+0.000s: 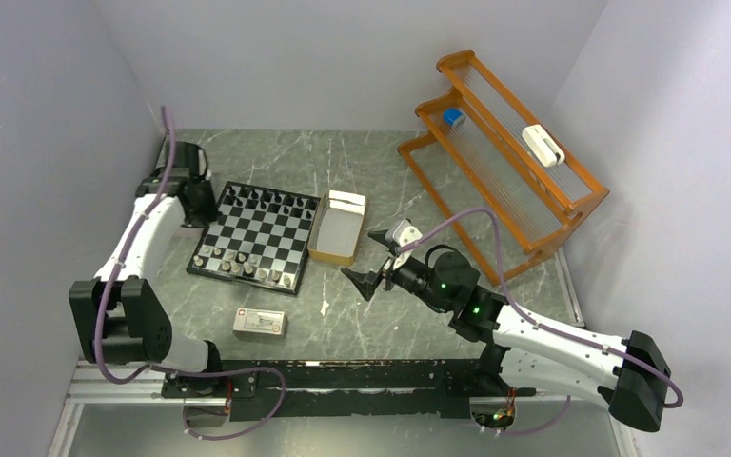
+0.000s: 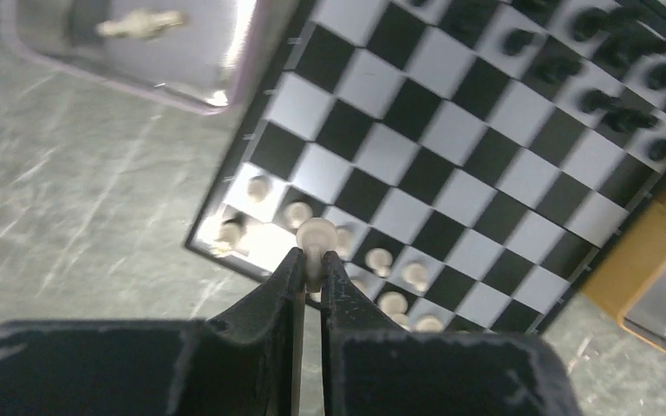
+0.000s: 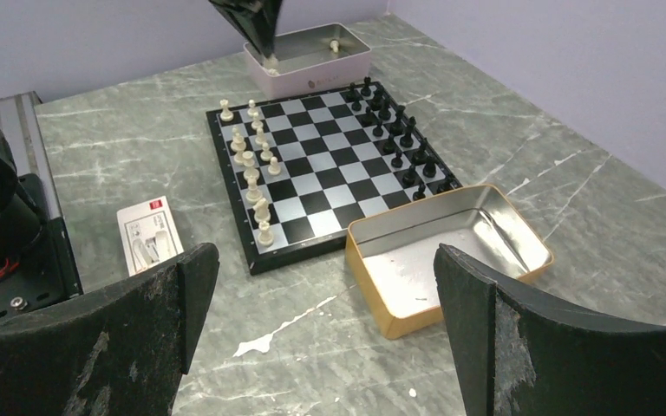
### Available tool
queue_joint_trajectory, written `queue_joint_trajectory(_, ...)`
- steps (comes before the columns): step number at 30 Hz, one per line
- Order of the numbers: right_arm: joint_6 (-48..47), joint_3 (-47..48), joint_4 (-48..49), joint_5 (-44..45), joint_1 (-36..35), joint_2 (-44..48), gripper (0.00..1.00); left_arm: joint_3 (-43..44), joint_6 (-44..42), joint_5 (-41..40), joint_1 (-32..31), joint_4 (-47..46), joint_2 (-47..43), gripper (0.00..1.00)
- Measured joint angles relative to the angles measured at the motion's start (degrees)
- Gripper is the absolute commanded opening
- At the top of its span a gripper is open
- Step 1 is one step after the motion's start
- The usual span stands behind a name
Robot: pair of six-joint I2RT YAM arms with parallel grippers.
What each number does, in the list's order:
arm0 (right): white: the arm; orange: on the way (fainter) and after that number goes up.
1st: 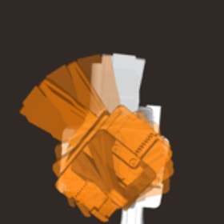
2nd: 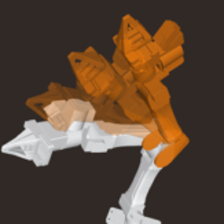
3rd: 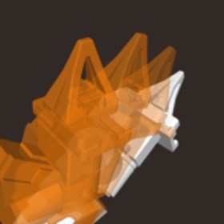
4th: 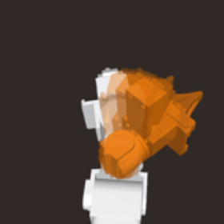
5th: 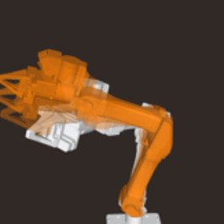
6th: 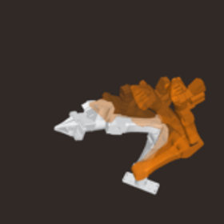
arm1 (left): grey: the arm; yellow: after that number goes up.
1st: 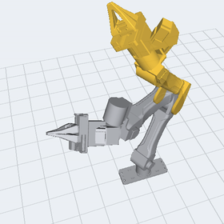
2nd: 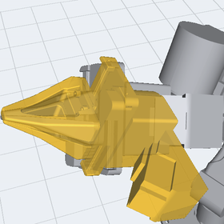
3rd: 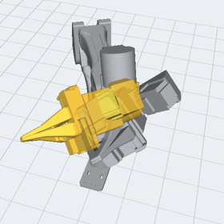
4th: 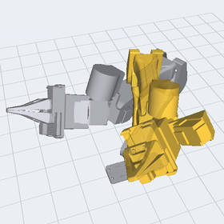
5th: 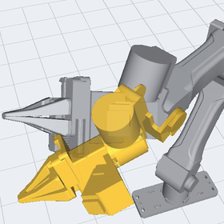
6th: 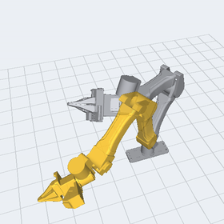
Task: Set up the chess pieces on the board
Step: Place the chess piece on the chessboard.
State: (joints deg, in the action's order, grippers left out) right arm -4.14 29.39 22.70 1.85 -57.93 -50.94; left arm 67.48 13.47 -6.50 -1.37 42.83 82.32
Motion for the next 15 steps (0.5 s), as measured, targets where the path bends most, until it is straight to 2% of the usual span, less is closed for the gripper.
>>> queue_joint_trajectory(5, -0.5, 0.0, -0.63, -0.04, 0.0, 0.33, 1.0, -2.82, -0.26, 0.48, 7.93, 0.7, -3.26, 0.11)
queue_joint_trajectory(15, -1.07, 0.0, -0.81, -1.22, 0.02, 2.32, 1.0, -10.67, -0.44, 4.35, 12.22, 0.79, -5.33, 0.1)
